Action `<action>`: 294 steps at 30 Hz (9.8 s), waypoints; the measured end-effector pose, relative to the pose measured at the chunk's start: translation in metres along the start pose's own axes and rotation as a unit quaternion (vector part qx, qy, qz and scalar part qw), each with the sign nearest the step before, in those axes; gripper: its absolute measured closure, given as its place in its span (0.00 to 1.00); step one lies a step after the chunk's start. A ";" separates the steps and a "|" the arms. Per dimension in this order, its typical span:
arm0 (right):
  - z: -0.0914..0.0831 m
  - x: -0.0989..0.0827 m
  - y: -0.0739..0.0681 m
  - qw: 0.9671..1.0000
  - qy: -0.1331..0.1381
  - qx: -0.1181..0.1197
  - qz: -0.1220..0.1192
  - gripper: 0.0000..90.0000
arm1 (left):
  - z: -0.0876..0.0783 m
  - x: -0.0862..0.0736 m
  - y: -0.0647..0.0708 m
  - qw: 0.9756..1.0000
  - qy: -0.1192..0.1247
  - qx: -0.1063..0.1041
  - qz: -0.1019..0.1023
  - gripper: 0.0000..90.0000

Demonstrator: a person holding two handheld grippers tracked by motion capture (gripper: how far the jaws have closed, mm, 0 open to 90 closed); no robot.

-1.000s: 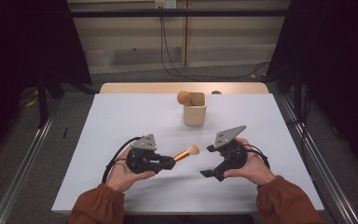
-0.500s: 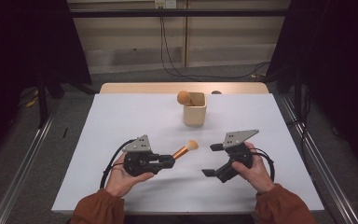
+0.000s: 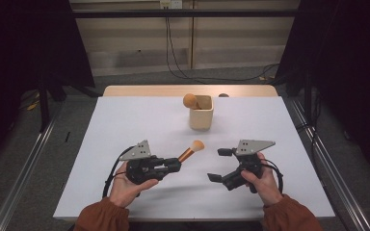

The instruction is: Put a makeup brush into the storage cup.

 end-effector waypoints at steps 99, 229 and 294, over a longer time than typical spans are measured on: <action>0.016 0.026 -0.003 0.986 0.142 0.052 0.065 0.80 | 0.009 -0.012 -0.005 0.997 0.016 0.081 0.004 0.17; 0.058 0.097 0.164 0.983 0.045 -0.179 0.009 0.80 | -0.104 -0.044 -0.027 0.967 0.054 0.249 0.012 0.04; 0.009 0.048 0.124 0.962 0.121 -0.245 0.021 0.01 | -0.110 -0.043 -0.030 0.963 0.062 0.262 0.003 0.04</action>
Point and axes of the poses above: each handheld gripper's, and its own axes: z roughly forward along the jaws, x roughly out of its top, y roughly to its right, the point moved 5 cm from there along z, roughly forward along the jaws, and after that the axes turned 7 degrees about y, right-handed, at the moved point
